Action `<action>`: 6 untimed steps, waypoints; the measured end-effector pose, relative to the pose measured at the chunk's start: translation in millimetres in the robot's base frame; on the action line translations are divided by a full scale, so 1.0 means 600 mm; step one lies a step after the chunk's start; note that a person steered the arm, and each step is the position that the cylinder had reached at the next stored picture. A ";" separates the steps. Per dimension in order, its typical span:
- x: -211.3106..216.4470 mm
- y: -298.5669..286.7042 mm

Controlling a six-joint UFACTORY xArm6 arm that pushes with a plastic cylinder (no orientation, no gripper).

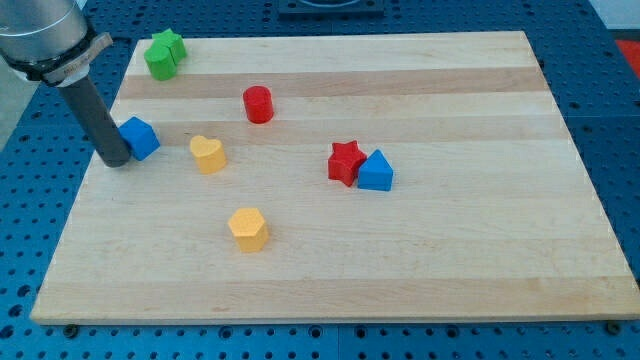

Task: Point your arm at the blue triangle

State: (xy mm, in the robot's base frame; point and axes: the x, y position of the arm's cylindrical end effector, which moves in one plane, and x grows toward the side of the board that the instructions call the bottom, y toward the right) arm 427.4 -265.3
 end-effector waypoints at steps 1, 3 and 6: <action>0.022 0.028; 0.098 0.198; 0.144 0.592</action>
State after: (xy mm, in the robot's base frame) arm 513.6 90.0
